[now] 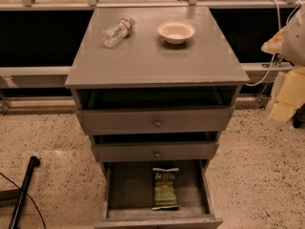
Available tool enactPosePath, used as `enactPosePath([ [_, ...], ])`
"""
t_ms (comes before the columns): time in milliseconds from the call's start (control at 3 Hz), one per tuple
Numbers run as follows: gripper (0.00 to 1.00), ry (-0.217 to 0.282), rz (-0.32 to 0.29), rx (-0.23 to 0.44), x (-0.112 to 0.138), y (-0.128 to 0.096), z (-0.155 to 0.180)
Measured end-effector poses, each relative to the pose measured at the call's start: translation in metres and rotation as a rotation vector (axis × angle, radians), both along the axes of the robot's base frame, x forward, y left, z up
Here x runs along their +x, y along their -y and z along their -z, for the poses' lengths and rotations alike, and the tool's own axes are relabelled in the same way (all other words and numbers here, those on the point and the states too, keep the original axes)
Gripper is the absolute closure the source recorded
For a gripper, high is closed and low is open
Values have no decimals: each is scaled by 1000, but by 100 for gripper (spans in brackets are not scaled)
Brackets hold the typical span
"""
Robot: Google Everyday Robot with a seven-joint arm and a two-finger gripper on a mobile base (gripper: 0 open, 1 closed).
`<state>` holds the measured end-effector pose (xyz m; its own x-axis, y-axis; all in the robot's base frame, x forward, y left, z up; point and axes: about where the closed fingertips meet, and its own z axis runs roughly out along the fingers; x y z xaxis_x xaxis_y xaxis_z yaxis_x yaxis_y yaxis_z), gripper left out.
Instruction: Pick green jalapeno chip bag from bottom drawer and place on counter
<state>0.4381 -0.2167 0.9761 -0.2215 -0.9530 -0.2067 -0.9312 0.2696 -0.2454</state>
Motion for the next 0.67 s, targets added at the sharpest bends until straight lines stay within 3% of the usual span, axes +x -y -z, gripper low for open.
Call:
enactPosePath([
  [333,0,-2,4,5,0,1,4],
  [667,0,-32,62,78,3,13,59],
])
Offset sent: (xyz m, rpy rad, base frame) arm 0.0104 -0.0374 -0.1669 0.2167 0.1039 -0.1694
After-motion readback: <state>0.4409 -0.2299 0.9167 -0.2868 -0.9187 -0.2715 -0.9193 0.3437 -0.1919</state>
